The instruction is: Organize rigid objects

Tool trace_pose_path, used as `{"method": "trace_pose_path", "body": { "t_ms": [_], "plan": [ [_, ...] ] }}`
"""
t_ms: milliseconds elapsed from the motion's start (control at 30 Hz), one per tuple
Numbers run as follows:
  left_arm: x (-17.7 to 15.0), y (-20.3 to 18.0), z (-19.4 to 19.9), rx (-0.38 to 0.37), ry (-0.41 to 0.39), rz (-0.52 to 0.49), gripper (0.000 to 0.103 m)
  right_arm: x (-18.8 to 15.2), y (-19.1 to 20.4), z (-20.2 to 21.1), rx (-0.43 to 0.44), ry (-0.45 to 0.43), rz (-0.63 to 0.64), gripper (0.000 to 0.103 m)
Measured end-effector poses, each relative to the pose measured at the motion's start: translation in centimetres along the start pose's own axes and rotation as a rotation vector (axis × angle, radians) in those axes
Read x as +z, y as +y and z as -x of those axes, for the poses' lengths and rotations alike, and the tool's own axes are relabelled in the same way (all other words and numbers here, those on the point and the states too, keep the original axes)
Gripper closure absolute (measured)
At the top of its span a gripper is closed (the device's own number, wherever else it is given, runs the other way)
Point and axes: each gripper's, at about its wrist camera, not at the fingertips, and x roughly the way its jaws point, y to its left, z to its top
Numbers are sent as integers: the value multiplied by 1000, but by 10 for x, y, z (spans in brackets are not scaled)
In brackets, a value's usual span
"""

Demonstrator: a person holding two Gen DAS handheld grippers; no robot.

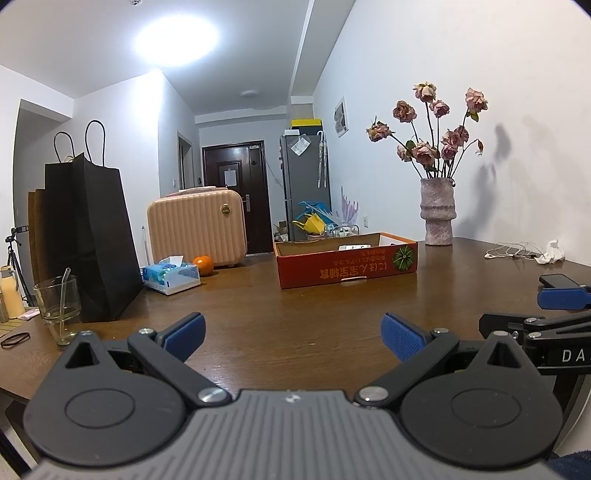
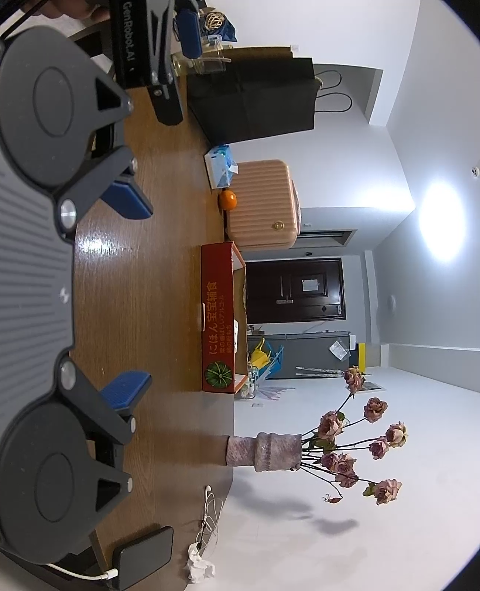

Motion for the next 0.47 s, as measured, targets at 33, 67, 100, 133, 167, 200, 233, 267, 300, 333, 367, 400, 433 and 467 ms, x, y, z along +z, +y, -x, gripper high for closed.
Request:
{"method": "trace_pose_path", "body": {
  "t_ms": [33,67,100,133,167,200,233,267,300,333,367,400,433,467],
  "plan": [
    [0,0,0,0,-1,0,0,0,0,0,0,0,1,14],
    [0,-1,0,-1,-2,-1,0,0,0,0,0,0,1,14],
    [0,-1,0,-3,-2,-2,0,0,0,0,0,0,0,14],
    [0,-1,0,-5,-1,-1,0,0,0,0,-1,0,0,14],
    [0,-2,0,-7,1,0,0,0,0,0,-1,2,0,14],
    [1,-2,0,-9,2,0,0,0,0,-1,-2,3,-2,14],
    [1,-2,0,-9,2,-1,0,0,0,-1,-3,4,-4,14],
    [1,-2,0,-7,0,-1,0,-1,0,-1,-3,4,-5,14],
    [1,-2,0,-5,-2,-1,0,0,-1,0,-4,4,-6,14],
    [0,-2,0,-2,-4,0,0,-1,-1,-1,-4,5,-6,14],
    [0,-2,0,-2,-5,0,0,-1,-1,0,-4,5,-6,14],
    [0,-2,0,-2,-6,0,0,0,-1,0,-4,4,-6,14],
    [0,-2,0,-1,-6,-1,0,-1,0,-1,-4,5,-5,14],
    [0,-2,0,1,-5,0,0,-1,-1,-1,-4,6,-6,14]
  ]
}}
